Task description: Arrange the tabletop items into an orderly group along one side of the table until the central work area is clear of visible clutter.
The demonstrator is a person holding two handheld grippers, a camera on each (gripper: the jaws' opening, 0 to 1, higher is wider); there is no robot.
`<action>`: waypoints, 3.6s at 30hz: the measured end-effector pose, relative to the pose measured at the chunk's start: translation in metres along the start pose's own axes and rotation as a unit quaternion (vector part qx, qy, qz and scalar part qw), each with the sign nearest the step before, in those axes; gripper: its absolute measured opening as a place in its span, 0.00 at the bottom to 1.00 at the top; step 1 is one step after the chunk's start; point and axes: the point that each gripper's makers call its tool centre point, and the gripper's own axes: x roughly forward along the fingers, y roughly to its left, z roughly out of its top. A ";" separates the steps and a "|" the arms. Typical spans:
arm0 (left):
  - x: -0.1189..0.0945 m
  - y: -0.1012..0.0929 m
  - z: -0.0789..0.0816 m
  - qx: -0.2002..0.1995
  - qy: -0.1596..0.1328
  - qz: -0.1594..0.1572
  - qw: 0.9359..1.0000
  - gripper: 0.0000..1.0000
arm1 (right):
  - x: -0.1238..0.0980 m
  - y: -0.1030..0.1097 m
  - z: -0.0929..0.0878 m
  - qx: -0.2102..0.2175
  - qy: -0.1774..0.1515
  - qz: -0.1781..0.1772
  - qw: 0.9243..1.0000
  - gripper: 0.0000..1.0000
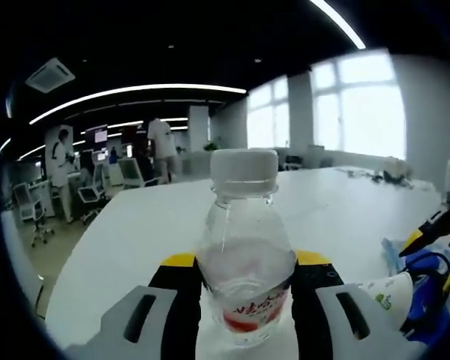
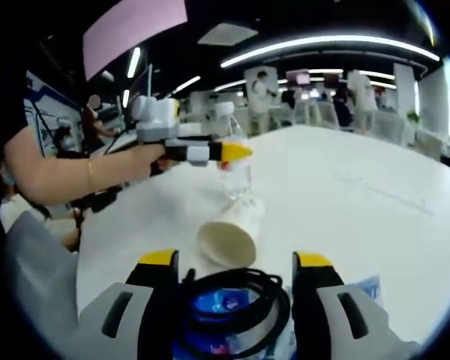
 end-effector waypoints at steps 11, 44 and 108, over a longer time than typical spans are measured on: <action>-0.015 0.002 -0.002 -0.041 -0.020 0.017 0.999 0.63 | -0.001 -0.006 0.002 -0.006 0.000 -0.006 1.000 0.56; -0.086 -0.054 0.017 0.006 0.009 -0.016 1.000 0.99 | 0.002 -0.007 0.007 -0.078 0.038 -0.007 0.996 0.38; -0.158 -0.124 0.017 0.028 0.018 -0.060 0.998 0.99 | 0.006 -0.013 0.030 0.097 0.015 -0.052 0.994 0.00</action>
